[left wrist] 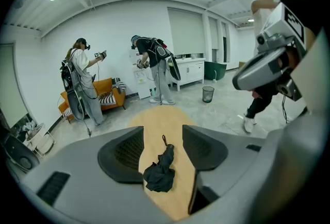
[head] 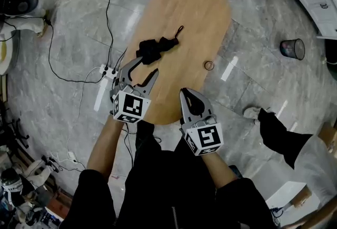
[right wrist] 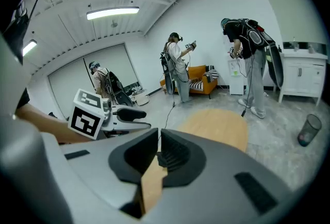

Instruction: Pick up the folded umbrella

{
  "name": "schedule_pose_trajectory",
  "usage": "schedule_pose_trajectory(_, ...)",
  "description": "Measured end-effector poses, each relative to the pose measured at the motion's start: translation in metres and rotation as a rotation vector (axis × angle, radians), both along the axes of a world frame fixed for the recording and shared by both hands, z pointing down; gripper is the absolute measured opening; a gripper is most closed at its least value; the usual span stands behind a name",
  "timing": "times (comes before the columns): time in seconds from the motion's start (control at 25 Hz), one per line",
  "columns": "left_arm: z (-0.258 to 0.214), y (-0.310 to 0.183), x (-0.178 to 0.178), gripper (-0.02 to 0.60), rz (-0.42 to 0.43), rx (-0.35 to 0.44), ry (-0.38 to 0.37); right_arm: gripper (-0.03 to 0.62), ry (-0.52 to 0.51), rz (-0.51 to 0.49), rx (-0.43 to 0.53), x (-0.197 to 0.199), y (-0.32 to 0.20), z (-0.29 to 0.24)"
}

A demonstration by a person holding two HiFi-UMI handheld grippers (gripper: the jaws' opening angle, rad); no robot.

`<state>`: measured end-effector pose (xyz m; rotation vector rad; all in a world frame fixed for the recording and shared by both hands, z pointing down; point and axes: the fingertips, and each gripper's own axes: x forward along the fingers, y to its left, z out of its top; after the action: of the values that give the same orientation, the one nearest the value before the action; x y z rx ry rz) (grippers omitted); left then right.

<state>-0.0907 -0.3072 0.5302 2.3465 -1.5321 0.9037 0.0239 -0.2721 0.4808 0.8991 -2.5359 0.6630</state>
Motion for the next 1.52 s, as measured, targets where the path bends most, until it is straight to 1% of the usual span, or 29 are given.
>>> schedule_pose_trajectory(0.28,0.049,-0.014,0.001,0.233,0.022,-0.043,-0.028,0.028,0.005,0.006,-0.015,0.007,-0.008,0.017)
schedule_pose_trajectory(0.64,0.101,-0.028,0.004,0.233,0.039,-0.110,-0.040,0.028,0.022,0.056,-0.055,0.025,-0.013,0.041)
schedule_pose_trajectory(0.84,0.137,-0.026,0.007,0.233,0.061,-0.179,-0.041,0.028,0.022,0.090,-0.098,0.035,-0.012,0.058)
schedule_pose_trajectory(1.0,0.161,-0.031,0.010,0.233,0.083,-0.212,-0.058,0.028,0.035,0.099,-0.117,0.042,-0.013,0.070)
schedule_pose_trajectory(1.24,0.198,-0.036,0.002,0.233,0.062,-0.259,-0.065,0.025,0.050,0.113,-0.136,0.052,-0.021,0.089)
schedule_pose_trajectory(1.4,0.216,-0.041,0.001,0.233,0.042,-0.272,-0.066,0.023,0.069,0.124,-0.144,0.063,-0.030,0.103)
schedule_pose_trajectory(1.52,0.225,-0.041,0.002,0.233,0.049,-0.277,-0.074,0.023,0.072,0.135,-0.157,0.066,-0.031,0.114)
